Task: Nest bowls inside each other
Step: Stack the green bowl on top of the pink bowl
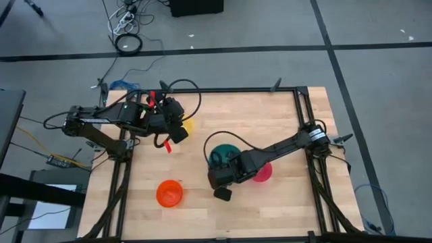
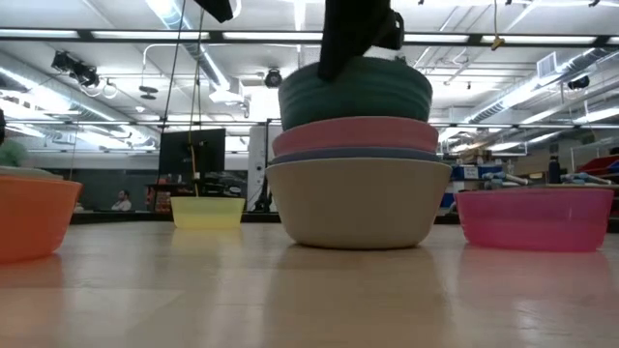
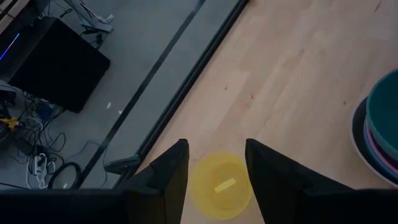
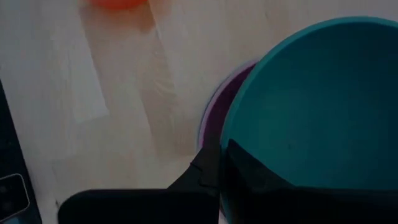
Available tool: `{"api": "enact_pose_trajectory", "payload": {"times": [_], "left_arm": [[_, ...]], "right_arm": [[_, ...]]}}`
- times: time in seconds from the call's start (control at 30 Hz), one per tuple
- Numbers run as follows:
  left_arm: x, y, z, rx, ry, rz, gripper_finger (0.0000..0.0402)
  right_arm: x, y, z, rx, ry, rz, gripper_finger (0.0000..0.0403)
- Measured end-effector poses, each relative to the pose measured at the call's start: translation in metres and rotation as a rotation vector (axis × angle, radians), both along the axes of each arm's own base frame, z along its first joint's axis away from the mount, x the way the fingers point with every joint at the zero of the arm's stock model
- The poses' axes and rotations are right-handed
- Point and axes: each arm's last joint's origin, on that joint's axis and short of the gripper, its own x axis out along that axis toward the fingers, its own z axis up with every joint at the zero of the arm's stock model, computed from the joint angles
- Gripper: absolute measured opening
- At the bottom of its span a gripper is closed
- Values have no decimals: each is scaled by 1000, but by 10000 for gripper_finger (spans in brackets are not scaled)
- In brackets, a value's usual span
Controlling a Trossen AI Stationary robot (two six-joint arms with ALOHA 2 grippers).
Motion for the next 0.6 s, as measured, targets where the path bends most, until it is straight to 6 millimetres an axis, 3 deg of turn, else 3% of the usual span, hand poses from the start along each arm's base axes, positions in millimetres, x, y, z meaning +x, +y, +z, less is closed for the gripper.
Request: {"api": "enact_pose_trajectory", "payload": {"times": [0.4, 0.6], "left_arm": [[0, 0, 0, -2, -2, 1, 168], [0, 0, 0, -9, -9, 8, 168]], "right_arm": [[3, 4, -32, 69, -18, -8, 0], [4, 3, -36, 84, -26, -5, 8]]}}
